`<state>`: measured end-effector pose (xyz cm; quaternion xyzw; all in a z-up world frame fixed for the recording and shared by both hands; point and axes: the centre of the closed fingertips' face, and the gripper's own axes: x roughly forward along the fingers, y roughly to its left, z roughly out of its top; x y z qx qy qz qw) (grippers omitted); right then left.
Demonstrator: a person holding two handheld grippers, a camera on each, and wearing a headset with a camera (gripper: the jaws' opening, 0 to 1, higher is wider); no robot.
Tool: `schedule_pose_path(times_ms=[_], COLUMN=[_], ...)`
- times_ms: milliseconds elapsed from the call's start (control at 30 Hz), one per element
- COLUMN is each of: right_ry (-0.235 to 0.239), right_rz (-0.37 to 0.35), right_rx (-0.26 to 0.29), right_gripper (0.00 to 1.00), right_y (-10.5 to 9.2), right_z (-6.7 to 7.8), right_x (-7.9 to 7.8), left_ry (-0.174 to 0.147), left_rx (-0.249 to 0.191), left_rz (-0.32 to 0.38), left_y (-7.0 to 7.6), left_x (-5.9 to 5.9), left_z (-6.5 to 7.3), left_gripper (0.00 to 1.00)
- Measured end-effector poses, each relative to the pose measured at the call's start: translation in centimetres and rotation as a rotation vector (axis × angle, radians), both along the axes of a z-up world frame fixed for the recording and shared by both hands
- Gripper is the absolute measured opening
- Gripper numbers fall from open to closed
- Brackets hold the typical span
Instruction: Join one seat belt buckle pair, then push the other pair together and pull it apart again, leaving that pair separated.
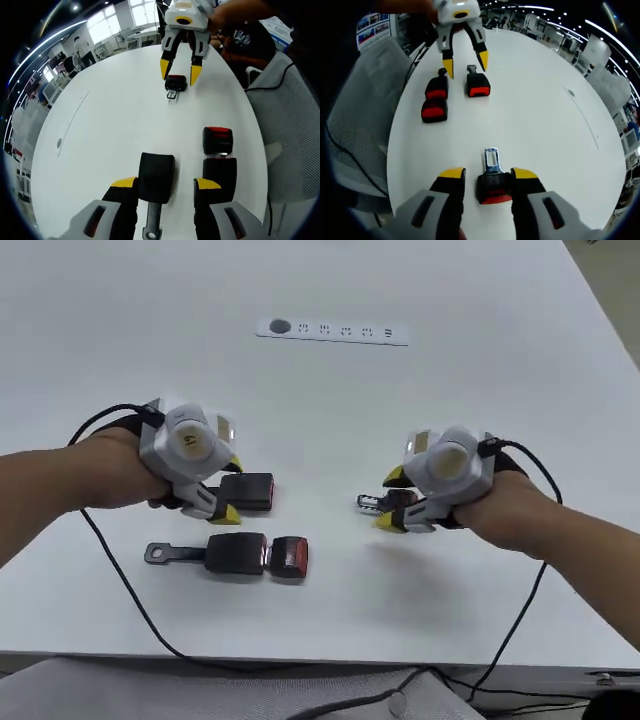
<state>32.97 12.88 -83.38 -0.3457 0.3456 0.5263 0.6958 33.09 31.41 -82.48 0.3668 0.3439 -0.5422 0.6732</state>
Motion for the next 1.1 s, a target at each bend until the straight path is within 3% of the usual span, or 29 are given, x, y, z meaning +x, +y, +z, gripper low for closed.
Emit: schedule_pose_path(times_ms=[67, 200, 300, 400, 567, 600, 633, 733, 767, 1100], right_ry=[0.005, 0.029, 0.048, 0.106, 0.093, 0.098, 0.099, 0.102, 0.104, 0.112], right_rz=[-0.009, -0.020, -0.019, -0.071, -0.009, -0.009, 0.003, 0.024, 0.041, 0.081], right_rx=[-0.021, -0.045, -0.058, -0.019, -0.035, -0.021, -0.024, -0.003, 0.006, -0.015], right_gripper=[0.37, 0.38, 0.39, 0.41, 0.37, 0.36, 0.36, 0.36, 0.35, 0.34], right_y=[-1.0, -2.2, -2.5, -2.5, -2.7, -2.6, -2.6, -2.5, -2.5, -2.1], right_z=[-0.4, -1.3, -2.1, -2.5, -3.1, -3.2, -3.2, -3.1, -3.0, -2.6], right_x=[0.2, 0.5, 0.5, 0.5, 0.4, 0.5, 0.5, 0.3, 0.2, -0.3], left_ry=[-0.002, 0.008, -0.017, 0.015, 0.048, 0.061, 0.048, 0.046, 0.038, 0.053], left_rx=[0.012, 0.025, 0.088, 0.073, 0.061, 0.025, 0.043, 0.033, 0.037, 0.025], left_rz=[-0.001, -0.015, -0.062, -0.059, -0.052, -0.076, -0.063, -0.053, -0.084, -0.061], left_y=[0.1, 0.3, 1.1, 0.8, 0.9, 0.4, 0.9, 1.0, 1.1, 1.0], left_x=[0.8, 1.1, 1.3, 1.1, 0.9, 0.6, 0.9, 1.1, 1.2, 1.2], left_z=[-0.4, -0.9, -1.5, -2.2, -3.0, -2.7, -2.6, -2.5, -2.6, -2.7], left_gripper=[0.45, 0.45, 0.46, 0.45, 0.42, 0.40, 0.40, 0.35, 0.33, 0.32])
